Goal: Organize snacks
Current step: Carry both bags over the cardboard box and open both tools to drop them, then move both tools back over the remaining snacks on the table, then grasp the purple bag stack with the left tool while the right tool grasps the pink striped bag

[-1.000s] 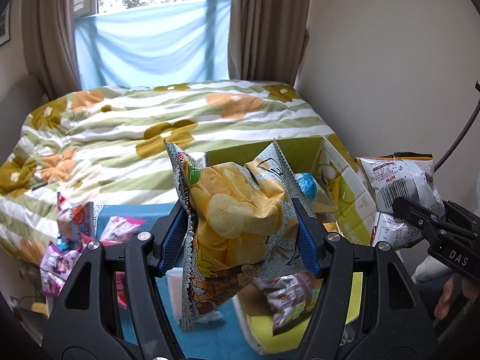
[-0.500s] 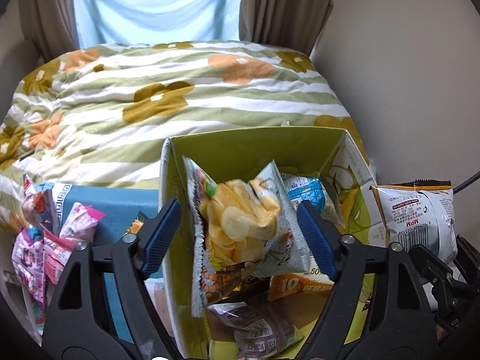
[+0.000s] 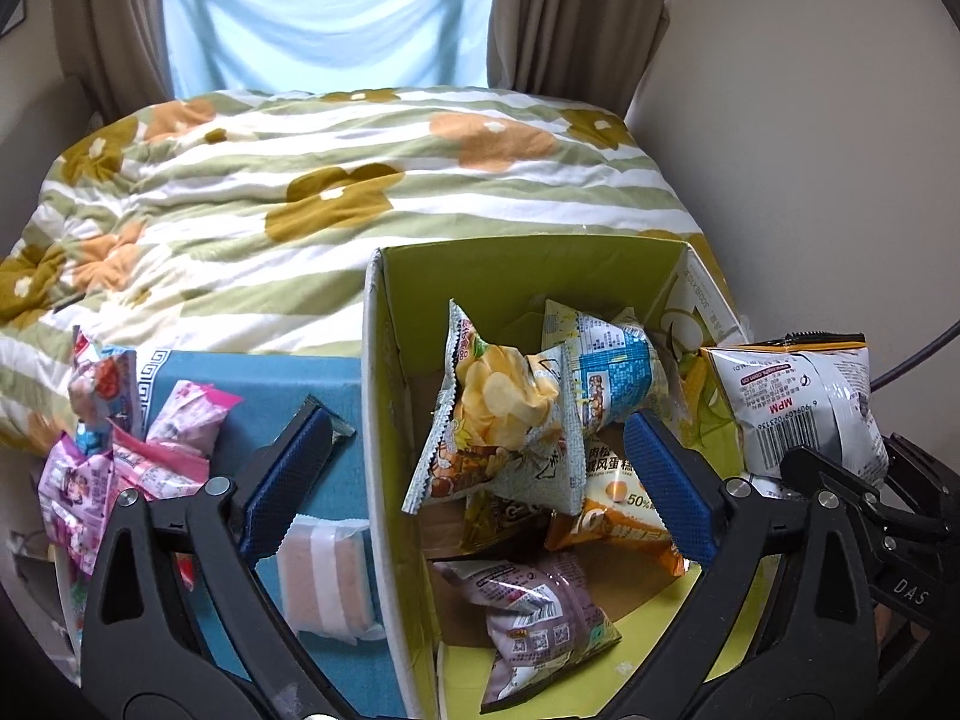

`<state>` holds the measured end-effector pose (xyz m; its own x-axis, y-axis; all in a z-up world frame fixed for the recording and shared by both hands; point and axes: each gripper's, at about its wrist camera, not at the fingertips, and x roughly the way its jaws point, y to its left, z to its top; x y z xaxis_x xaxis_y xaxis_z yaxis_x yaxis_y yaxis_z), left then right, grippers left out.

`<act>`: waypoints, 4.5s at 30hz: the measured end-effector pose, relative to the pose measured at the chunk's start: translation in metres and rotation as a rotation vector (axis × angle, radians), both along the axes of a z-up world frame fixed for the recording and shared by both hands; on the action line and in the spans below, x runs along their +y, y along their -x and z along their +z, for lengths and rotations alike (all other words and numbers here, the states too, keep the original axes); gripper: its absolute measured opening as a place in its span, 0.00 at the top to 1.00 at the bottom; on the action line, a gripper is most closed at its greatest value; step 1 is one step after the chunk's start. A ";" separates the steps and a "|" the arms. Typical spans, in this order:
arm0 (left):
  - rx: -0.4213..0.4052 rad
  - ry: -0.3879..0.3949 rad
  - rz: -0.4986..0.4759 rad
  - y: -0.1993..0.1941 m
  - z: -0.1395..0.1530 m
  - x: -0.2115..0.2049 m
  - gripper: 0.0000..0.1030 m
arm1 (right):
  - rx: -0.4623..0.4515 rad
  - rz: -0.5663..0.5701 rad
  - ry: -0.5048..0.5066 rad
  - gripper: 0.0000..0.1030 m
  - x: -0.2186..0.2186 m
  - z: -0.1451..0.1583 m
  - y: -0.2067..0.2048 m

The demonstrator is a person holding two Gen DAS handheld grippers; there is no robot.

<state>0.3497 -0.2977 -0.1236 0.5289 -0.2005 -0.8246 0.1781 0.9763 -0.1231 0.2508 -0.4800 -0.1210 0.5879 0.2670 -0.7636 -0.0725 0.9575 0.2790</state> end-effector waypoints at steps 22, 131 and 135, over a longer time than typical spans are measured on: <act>0.015 -0.005 0.019 0.064 -0.002 0.017 0.05 | -0.008 0.034 -0.012 0.00 0.017 -0.017 0.049; 0.173 -0.147 0.038 0.018 -0.136 0.386 0.32 | 0.326 0.112 -0.088 0.23 0.390 -0.153 -0.071; 0.167 -0.145 0.036 0.020 -0.133 0.386 0.32 | 0.314 0.104 -0.098 0.34 0.387 -0.150 -0.065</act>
